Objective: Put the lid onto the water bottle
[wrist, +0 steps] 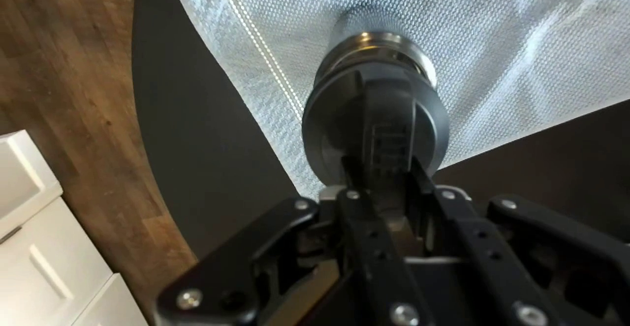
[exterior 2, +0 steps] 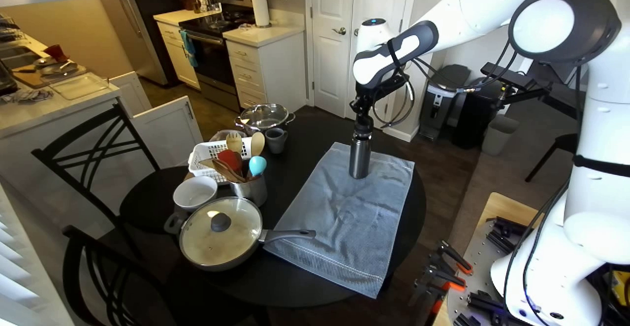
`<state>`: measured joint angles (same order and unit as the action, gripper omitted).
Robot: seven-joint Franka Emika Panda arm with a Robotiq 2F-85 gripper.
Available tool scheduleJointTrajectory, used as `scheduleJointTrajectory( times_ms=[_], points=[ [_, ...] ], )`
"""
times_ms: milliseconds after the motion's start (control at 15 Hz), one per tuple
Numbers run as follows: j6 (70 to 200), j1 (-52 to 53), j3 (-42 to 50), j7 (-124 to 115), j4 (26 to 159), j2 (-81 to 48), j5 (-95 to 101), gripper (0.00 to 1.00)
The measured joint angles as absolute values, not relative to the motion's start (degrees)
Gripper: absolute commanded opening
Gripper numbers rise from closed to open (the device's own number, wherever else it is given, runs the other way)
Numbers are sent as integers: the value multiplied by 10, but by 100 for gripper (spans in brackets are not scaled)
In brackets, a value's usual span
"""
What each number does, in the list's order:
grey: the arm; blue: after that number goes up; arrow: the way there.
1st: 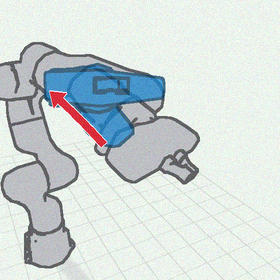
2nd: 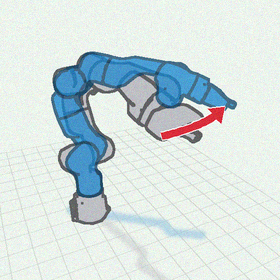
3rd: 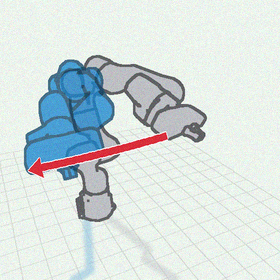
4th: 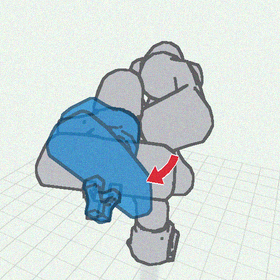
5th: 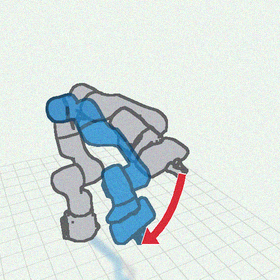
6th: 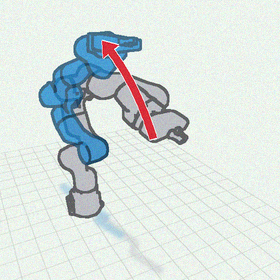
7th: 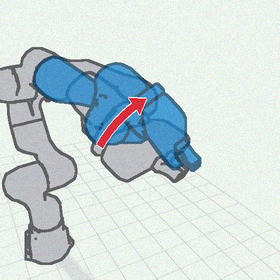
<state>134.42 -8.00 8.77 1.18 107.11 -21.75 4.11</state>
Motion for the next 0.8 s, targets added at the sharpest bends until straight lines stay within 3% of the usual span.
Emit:
scheduleJointTrajectory(
  times_ms=[800],
  points=[
    [1302,-80,83,-26,1025,-261,21,6]
  ],
)
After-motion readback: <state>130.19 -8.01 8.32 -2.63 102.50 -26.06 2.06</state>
